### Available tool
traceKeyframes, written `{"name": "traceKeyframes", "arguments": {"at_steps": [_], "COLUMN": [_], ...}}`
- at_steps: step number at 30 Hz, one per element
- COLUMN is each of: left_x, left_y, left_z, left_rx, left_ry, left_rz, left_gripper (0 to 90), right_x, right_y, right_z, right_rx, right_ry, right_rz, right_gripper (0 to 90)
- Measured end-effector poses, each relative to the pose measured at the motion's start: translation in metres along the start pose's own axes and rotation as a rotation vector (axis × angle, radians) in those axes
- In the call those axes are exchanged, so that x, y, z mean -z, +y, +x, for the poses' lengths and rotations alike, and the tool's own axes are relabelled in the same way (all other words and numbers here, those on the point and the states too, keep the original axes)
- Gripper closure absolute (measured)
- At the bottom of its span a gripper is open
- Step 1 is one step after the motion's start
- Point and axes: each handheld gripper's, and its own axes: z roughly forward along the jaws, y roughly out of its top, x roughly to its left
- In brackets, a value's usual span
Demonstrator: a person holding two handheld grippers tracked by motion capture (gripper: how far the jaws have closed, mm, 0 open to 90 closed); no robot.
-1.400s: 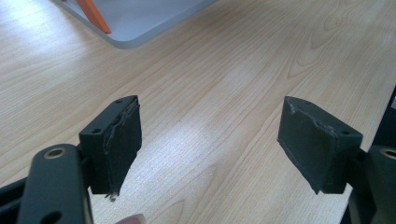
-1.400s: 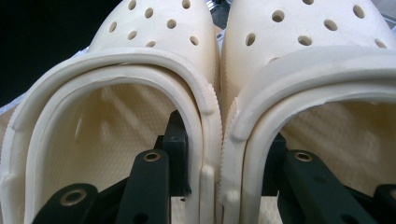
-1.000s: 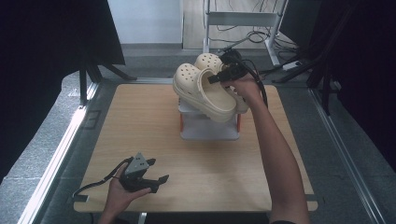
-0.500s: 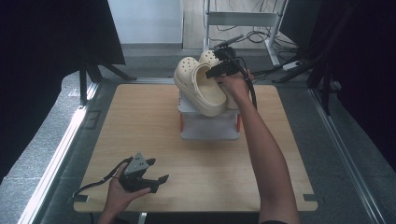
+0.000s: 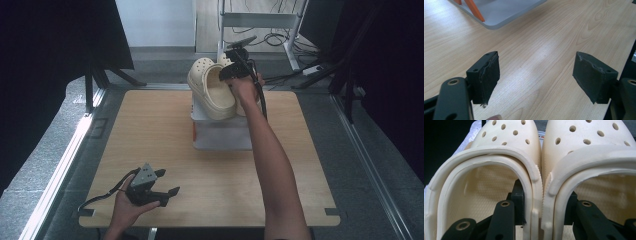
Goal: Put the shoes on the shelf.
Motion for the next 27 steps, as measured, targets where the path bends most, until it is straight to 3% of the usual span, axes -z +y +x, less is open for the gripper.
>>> {"name": "traceKeyframes", "arguments": {"at_steps": [9, 22, 27], "left_x": [0.0, 0.002, 0.002], "left_y": [0.0, 0.0, 0.0], "left_z": [0.0, 0.0, 0.001], "left_rx": [0.0, -0.001, -0.001], "left_ry": [-0.001, 0.001, 0.001], "left_rz": [0.0, -0.004, -0.005], "left_gripper": [22.1, 22.1, 22.1], "right_x": [-0.006, -0.014, -0.022], "right_y": [0.001, 0.0, -0.001], "right_z": [-0.005, -0.003, 0.002], "right_rx": [-0.095, -0.17, -0.192], "right_ry": [-0.048, -0.126, -0.159], "right_rz": [-0.036, -0.098, -0.097], "right_gripper": [65.4, 65.3, 65.1]}}
